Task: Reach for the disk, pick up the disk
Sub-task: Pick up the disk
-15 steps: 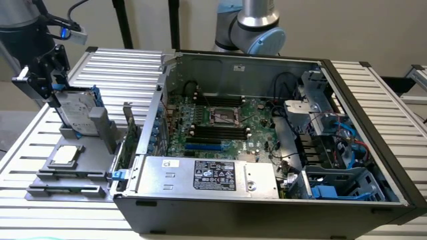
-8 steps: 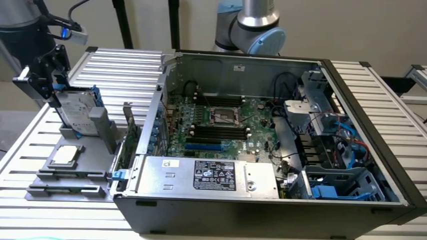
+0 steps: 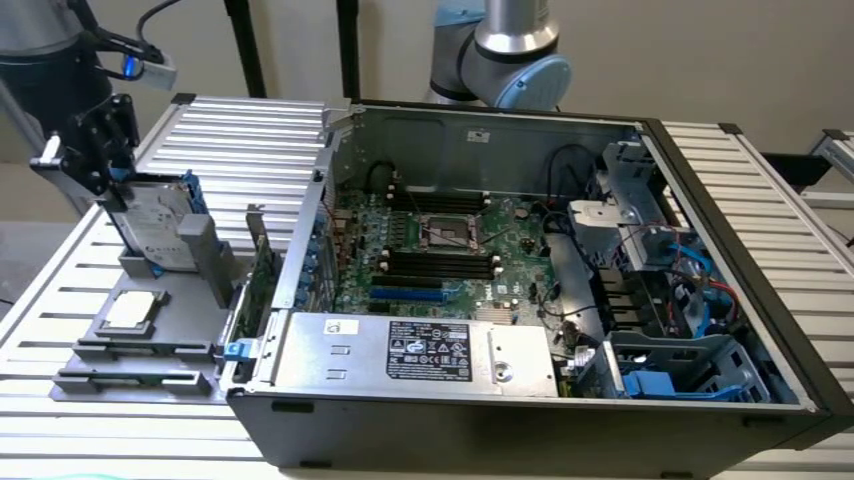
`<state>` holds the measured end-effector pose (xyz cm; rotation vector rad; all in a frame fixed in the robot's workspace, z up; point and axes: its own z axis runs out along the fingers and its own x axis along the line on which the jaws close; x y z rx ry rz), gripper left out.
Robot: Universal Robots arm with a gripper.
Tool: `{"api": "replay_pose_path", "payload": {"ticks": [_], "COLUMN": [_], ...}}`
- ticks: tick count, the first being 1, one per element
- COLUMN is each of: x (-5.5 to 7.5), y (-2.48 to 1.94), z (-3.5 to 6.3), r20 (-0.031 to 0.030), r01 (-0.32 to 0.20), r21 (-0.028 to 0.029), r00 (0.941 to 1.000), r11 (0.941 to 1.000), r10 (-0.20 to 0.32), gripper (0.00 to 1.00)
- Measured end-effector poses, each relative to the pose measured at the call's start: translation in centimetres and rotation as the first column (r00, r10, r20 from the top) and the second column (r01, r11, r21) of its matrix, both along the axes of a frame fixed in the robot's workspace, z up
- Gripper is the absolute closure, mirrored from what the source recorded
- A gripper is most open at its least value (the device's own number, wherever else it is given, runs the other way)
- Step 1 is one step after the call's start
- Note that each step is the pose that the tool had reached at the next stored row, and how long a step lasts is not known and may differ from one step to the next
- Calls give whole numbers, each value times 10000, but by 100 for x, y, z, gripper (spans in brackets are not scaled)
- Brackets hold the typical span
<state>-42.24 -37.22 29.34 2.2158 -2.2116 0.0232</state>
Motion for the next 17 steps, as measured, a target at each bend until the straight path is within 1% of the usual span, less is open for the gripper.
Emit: {"api": "replay_pose_path", "payload": {"ticks": [1,2,3,8,10,14,17], "x": [0,-1,-1,0,0,0,0], "y": [0,0,-1,-7,-11,-22,-39], "z": [-3,-5,-6,-8,-8,-7,-8], "r20": [1,1,1,2,0,-5,-4], "r01": [0,0,0,2,5,17,52], "r21": [1,0,-1,-3,-1,-1,-1], "r00": [10000,10000,10000,10000,10000,10000,10000], "r11": [10000,10000,10000,10000,10000,10000,10000], "r10": [0,0,0,-2,-5,-17,-52], "gripper": [55,55,62,62,68,68,68]}}
